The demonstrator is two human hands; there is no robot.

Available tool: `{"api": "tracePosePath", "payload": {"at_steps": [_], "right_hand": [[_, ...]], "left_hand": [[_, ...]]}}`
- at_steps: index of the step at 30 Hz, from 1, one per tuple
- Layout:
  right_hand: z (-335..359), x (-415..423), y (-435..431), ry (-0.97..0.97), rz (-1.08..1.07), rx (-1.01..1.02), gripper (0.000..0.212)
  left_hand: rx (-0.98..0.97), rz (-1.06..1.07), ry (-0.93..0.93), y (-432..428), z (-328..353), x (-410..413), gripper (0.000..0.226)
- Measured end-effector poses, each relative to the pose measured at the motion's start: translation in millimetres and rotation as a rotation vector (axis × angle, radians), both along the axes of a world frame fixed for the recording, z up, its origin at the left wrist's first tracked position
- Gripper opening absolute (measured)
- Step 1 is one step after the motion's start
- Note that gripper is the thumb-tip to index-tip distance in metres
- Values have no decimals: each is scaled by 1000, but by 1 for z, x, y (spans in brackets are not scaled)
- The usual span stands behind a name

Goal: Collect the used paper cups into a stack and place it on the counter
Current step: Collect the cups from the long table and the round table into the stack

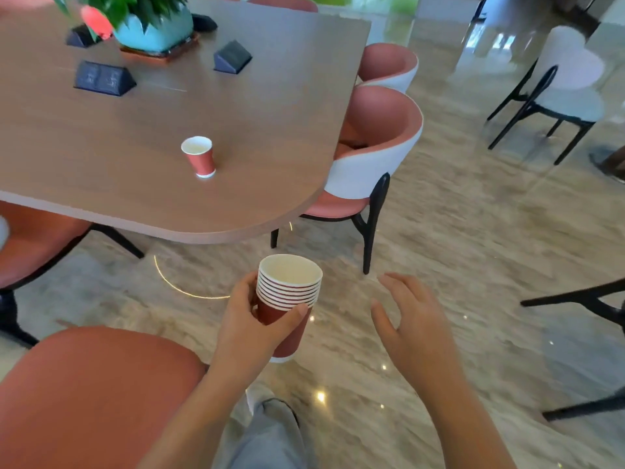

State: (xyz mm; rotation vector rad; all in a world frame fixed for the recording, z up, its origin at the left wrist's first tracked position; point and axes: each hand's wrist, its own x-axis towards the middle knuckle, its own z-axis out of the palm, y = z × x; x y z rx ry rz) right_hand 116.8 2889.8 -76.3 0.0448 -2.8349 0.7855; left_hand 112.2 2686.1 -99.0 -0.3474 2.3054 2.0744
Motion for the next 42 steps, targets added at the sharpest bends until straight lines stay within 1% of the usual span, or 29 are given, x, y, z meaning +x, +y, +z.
{"api": "tracePosePath", "payload": {"at_steps": [4, 6, 8, 11, 20, 25, 31, 37, 40, 42], "right_hand": [[12, -77, -43, 2, 68, 20, 35], [19, -112, -68, 18, 105, 17, 35], [25, -142, -92, 29, 144, 7, 35], [26, -177, -122, 42, 210, 5, 35], [14, -243, -168, -30, 359, 23, 35], [5, -290, -196, 7, 441, 42, 32], [-8, -356, -218, -61, 551, 5, 33], [-27, -419, -233, -139, 659, 12, 33], [-38, -440, -242, -167, 726, 6, 34], [-45, -450, -247, -174, 775, 6, 35]], "left_hand": [[6, 50, 44, -41, 6, -64, 64], [-15, 88, 57, -65, 8, -93, 60], [-48, 141, 67, -88, 8, -120, 54], [-76, 211, 95, -117, 6, -149, 55], [-73, 341, 32, -161, -10, -182, 57], [-101, 454, 3, -179, -14, -203, 53], [-157, 573, -13, -189, -3, -236, 59], [-136, 693, -46, -197, 0, -275, 75], [-121, 753, -59, -197, -4, -287, 76], [-125, 785, -75, -195, -9, -291, 71]]}}
